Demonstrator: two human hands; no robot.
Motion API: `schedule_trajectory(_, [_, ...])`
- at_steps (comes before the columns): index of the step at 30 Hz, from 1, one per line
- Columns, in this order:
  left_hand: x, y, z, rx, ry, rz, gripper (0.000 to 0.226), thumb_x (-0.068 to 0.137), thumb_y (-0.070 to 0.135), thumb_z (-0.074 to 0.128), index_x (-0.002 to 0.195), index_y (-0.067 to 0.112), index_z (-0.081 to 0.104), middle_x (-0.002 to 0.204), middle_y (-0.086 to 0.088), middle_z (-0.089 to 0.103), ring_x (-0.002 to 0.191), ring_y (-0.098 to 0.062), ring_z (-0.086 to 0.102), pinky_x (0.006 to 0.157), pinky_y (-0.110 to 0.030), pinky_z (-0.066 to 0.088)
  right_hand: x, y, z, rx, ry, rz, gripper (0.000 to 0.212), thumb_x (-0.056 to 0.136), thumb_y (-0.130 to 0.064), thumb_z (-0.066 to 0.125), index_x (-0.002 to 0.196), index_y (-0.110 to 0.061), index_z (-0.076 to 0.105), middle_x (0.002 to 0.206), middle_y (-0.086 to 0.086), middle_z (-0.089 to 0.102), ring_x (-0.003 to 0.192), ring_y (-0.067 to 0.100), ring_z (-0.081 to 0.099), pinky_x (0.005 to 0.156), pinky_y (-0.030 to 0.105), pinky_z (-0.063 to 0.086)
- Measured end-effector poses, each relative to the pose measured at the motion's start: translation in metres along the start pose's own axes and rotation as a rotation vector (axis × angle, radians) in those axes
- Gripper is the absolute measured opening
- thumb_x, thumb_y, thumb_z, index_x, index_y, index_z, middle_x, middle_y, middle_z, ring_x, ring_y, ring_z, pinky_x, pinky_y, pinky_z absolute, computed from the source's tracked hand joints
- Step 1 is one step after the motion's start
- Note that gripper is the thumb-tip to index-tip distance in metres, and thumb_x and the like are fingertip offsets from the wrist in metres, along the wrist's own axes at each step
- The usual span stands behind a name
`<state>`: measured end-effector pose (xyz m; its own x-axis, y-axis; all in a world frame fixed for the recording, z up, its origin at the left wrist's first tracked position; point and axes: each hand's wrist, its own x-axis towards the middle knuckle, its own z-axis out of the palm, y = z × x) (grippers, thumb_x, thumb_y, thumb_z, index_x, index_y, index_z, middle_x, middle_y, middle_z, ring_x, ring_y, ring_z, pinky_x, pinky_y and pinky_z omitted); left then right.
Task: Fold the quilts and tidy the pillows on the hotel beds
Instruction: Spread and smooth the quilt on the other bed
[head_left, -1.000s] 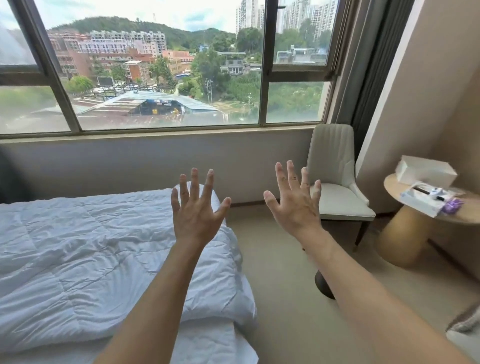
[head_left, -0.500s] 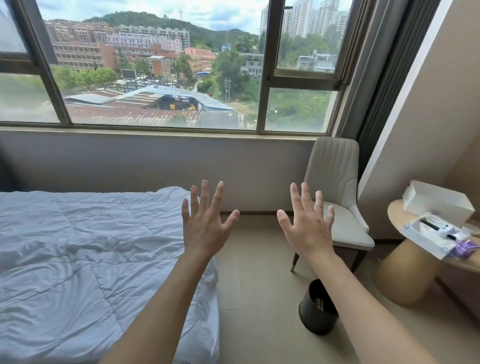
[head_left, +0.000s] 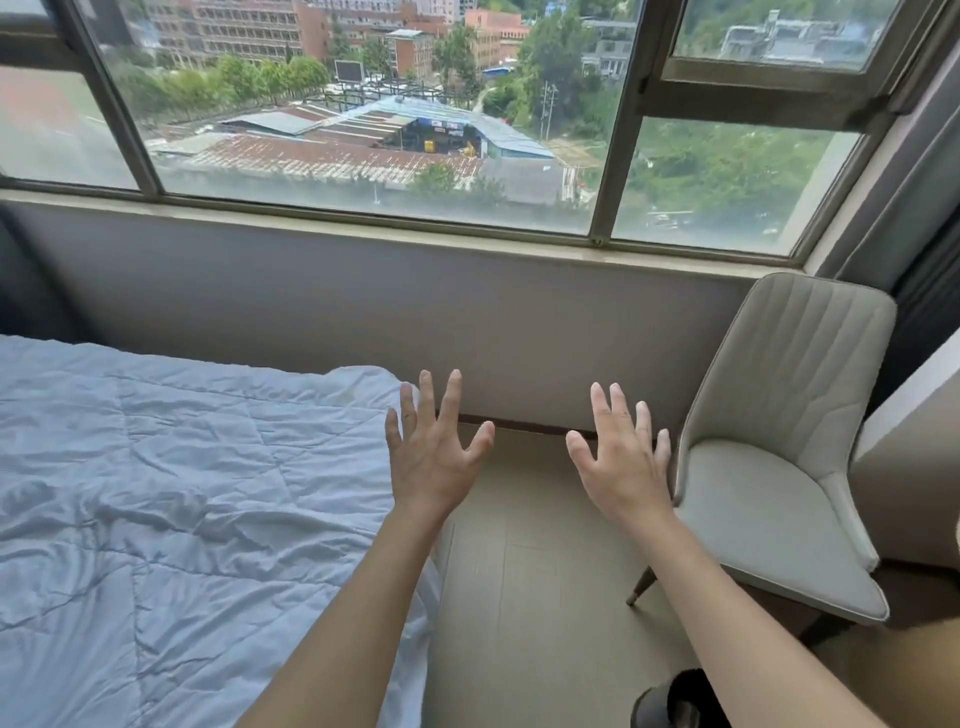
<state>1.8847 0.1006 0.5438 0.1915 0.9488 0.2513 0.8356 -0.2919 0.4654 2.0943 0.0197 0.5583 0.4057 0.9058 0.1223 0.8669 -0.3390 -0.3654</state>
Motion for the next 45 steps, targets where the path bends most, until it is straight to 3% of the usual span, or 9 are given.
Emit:
schedule_trajectory(6, [0.13,0.014,0.067,0.053,0.035,-0.115,0.075,0.097,0.063,0.037,0.16,0.041,0.004,0.17,-0.002,0.002,0.157,-0.024,-0.007,0.125,-0.048,0.0,0.176,0.027,0.03,0.045,-0.035,-0.147,0.068,0.102,-0.053,0.035,0.162,-0.035,0.008,0.172,-0.004,0.006,0.158,0.031,0.003,0.124,0.059,0.003])
schedule_trajectory(11, [0.224,0.028,0.123,0.06,0.084,-0.272,0.072,0.098,0.061,0.036,0.16,0.039,0.006,0.17,-0.003,0.005,0.157,-0.024,-0.006,0.126,-0.049,0.002,0.314,0.038,0.058,0.089,-0.181,-0.25,0.067,0.103,-0.052,0.033,0.162,-0.034,0.008,0.172,-0.004,0.004,0.158,0.031,0.002,0.124,0.059,0.002])
schedule_trajectory(17, [0.335,0.019,0.148,0.131,0.163,-0.41,0.071,0.099,0.062,0.033,0.16,0.035,0.01,0.17,-0.006,0.011,0.157,-0.028,0.001,0.125,-0.051,0.008,0.457,0.005,0.079,0.058,-0.275,-0.435,0.066,0.103,-0.051,0.032,0.162,-0.033,0.008,0.172,-0.005,0.005,0.157,0.03,0.004,0.124,0.058,0.003])
schedule_trajectory(24, [0.457,-0.06,0.176,0.111,0.308,-0.628,0.076,0.092,0.066,0.024,0.16,0.034,0.013,0.169,-0.007,0.015,0.156,-0.029,0.004,0.124,-0.052,0.009,0.605,-0.09,0.159,0.053,-0.38,-0.69,0.065,0.104,-0.05,0.031,0.162,-0.034,0.007,0.172,-0.008,0.003,0.158,0.028,0.0,0.125,0.057,0.002])
schedule_trajectory(34, [0.595,-0.184,0.179,0.055,0.406,-1.007,0.07,0.099,0.057,0.038,0.16,0.033,0.015,0.169,-0.006,0.013,0.156,-0.028,0.004,0.125,-0.051,0.006,0.77,-0.248,0.264,-0.059,-0.534,-0.998,0.066,0.104,-0.05,0.029,0.162,-0.034,0.003,0.172,-0.008,0.002,0.158,0.027,-0.003,0.126,0.055,0.003])
schedule_trajectory(40, [0.616,-0.239,0.174,0.002,0.57,-1.304,0.068,0.1,0.053,0.042,0.16,0.032,0.018,0.169,-0.006,0.013,0.156,-0.029,0.005,0.125,-0.052,0.009,0.813,-0.35,0.329,-0.079,-0.652,-1.265,0.065,0.104,-0.05,0.03,0.162,-0.033,0.006,0.171,-0.006,0.004,0.157,0.029,0.001,0.125,0.056,0.006])
schedule_trajectory(45, [0.604,-0.266,0.172,0.003,0.746,-1.537,0.07,0.1,0.053,0.045,0.16,0.031,0.016,0.169,-0.005,0.011,0.156,-0.027,0.003,0.125,-0.049,0.006,0.802,-0.427,0.374,-0.045,-0.742,-1.547,0.065,0.103,-0.048,0.033,0.162,-0.03,0.01,0.171,-0.003,0.009,0.156,0.033,0.007,0.124,0.058,0.011])
